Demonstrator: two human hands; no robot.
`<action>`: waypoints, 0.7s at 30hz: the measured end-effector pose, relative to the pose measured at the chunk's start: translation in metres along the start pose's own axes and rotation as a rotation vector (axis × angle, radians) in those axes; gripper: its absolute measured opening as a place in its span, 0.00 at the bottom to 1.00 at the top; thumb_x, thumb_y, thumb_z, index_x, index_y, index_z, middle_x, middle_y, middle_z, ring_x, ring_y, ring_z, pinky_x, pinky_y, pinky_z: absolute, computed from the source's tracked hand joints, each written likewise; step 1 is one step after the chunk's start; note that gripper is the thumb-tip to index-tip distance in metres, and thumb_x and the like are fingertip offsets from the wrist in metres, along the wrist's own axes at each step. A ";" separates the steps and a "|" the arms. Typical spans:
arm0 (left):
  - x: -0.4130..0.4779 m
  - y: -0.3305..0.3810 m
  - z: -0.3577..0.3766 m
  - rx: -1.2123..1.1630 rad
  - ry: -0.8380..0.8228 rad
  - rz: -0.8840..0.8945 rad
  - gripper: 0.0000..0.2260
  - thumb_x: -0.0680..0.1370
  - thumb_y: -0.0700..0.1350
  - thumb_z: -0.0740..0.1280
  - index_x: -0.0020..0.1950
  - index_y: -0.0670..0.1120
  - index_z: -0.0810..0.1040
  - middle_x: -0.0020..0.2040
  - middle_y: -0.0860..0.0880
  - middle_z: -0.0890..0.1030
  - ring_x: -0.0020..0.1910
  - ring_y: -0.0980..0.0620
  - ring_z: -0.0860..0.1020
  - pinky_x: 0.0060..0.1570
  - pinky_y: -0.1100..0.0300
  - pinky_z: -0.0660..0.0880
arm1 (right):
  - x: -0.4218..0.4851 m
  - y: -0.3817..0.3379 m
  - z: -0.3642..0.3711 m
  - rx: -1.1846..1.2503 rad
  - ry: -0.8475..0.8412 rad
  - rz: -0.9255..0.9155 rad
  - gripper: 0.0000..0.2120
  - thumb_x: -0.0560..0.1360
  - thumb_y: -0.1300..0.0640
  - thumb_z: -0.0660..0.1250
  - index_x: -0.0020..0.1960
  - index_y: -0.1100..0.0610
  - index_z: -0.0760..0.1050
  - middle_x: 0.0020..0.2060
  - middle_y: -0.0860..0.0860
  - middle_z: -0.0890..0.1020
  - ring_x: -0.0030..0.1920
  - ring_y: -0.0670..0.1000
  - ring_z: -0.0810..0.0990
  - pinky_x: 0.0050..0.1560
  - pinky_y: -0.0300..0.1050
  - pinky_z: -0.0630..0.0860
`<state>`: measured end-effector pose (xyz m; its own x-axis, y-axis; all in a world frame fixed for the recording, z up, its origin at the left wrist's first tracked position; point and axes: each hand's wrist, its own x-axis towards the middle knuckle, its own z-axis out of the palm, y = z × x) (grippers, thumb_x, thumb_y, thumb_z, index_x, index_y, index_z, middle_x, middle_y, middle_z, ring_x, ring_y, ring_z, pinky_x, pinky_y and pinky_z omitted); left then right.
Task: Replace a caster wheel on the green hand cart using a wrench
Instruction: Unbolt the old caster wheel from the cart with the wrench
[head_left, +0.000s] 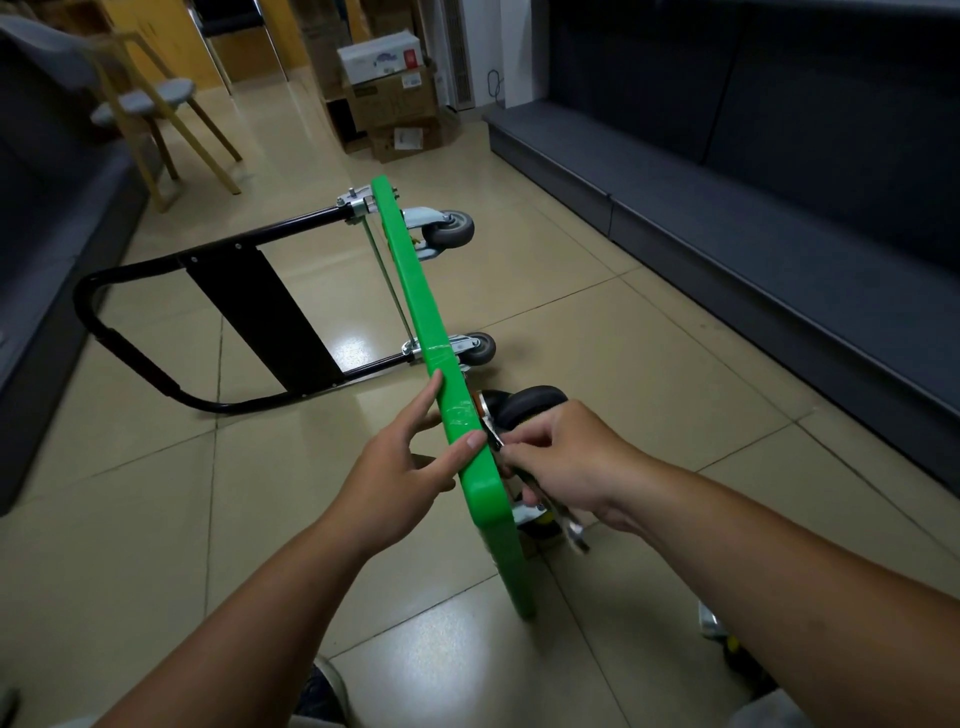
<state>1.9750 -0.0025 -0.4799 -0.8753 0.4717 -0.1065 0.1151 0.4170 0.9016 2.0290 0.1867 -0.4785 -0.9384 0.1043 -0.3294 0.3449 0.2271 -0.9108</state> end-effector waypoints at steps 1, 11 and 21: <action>0.000 0.000 0.000 0.004 -0.001 0.000 0.43 0.70 0.64 0.72 0.82 0.65 0.56 0.64 0.65 0.74 0.47 0.52 0.87 0.52 0.48 0.84 | 0.000 0.007 0.002 -0.001 -0.002 -0.028 0.08 0.80 0.60 0.67 0.51 0.57 0.85 0.39 0.55 0.86 0.31 0.53 0.82 0.37 0.48 0.80; 0.001 -0.002 -0.002 0.009 0.001 0.003 0.44 0.68 0.65 0.72 0.82 0.65 0.57 0.69 0.56 0.74 0.49 0.52 0.87 0.52 0.50 0.84 | 0.017 0.063 0.031 -0.314 0.201 -0.386 0.11 0.80 0.58 0.68 0.61 0.49 0.81 0.47 0.41 0.80 0.48 0.43 0.80 0.49 0.36 0.77; 0.001 0.005 -0.002 0.020 -0.006 -0.004 0.46 0.66 0.66 0.71 0.82 0.64 0.56 0.68 0.56 0.74 0.48 0.53 0.87 0.51 0.51 0.84 | -0.009 0.067 -0.001 -0.408 0.123 0.222 0.03 0.78 0.61 0.68 0.50 0.58 0.81 0.45 0.55 0.85 0.43 0.52 0.84 0.43 0.47 0.81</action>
<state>1.9734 -0.0013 -0.4749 -0.8730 0.4745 -0.1126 0.1209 0.4342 0.8927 2.0603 0.2019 -0.5363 -0.8405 0.3015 -0.4502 0.5393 0.5454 -0.6417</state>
